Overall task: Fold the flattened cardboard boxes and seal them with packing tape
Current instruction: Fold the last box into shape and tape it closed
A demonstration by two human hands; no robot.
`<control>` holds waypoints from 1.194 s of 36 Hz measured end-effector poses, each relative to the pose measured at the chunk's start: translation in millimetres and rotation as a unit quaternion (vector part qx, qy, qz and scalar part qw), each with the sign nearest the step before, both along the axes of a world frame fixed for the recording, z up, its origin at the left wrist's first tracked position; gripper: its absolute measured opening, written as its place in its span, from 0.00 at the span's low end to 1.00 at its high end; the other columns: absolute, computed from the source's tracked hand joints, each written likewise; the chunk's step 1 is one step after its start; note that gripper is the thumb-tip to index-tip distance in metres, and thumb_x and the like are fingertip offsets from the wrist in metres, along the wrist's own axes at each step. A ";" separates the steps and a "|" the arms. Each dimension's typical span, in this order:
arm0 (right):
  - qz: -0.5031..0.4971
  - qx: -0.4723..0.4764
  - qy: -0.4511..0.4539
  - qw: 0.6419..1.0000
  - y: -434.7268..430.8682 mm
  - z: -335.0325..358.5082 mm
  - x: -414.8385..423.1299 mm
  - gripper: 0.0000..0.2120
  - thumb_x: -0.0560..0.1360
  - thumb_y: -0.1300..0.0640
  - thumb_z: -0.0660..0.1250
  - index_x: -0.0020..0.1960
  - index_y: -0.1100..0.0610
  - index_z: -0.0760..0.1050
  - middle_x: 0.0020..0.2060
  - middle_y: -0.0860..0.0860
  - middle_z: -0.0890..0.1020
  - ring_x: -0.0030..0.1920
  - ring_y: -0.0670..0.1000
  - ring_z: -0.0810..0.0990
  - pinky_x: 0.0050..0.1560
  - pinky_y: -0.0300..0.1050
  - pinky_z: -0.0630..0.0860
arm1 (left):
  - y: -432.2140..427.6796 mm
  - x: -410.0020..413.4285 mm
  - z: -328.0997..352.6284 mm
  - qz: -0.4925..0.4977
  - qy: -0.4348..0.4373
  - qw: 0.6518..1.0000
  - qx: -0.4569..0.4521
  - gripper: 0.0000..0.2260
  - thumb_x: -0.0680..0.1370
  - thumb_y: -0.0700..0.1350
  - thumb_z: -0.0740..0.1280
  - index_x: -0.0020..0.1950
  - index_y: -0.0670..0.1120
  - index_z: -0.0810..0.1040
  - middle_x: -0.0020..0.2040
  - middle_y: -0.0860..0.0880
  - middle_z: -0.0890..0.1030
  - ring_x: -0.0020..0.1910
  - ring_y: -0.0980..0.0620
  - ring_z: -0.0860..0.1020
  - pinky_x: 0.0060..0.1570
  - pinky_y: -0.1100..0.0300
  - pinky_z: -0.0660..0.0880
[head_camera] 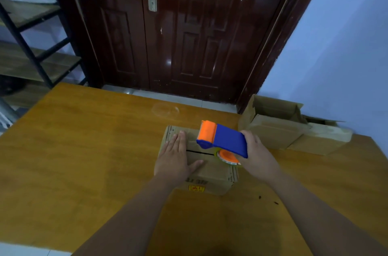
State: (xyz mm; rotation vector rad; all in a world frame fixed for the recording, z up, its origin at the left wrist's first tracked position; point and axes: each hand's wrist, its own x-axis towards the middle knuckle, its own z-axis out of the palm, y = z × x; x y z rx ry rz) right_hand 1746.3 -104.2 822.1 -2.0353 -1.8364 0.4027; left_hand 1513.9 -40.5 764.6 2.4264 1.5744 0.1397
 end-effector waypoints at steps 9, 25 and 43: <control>-0.009 0.022 0.121 0.992 -0.7 -2.3 1.3 0.17 0.71 0.47 0.73 0.49 0.43 0.64 0.44 0.43 0.73 0.45 0.34 0.74 0.37 0.28 0.71 | -0.4 -1.2 -4.3 0.003 -0.017 1.000 0.022 0.45 0.74 0.72 0.49 0.76 0.44 0.33 0.79 0.50 0.43 0.77 0.54 0.41 0.73 0.58 0.40; 0.042 -0.051 0.009 0.998 0.8 9.9 11.9 0.37 0.67 0.28 0.63 0.69 0.35 0.49 0.55 0.39 0.67 0.51 0.41 0.73 0.48 0.39 0.71 | -1.1 -0.7 -7.1 0.006 -0.015 0.999 0.031 0.44 0.73 0.72 0.44 0.75 0.45 0.31 0.79 0.50 0.43 0.77 0.53 0.40 0.72 0.57 0.40; 0.091 -0.086 -0.134 0.983 26.7 44.6 16.4 0.18 0.73 0.53 0.68 0.55 0.43 0.60 0.45 0.45 0.72 0.40 0.43 0.74 0.36 0.38 0.69 | -2.6 -0.3 -3.7 0.003 -0.010 1.000 0.024 0.41 0.75 0.71 0.44 0.71 0.46 0.27 0.79 0.50 0.41 0.76 0.53 0.39 0.72 0.57 0.39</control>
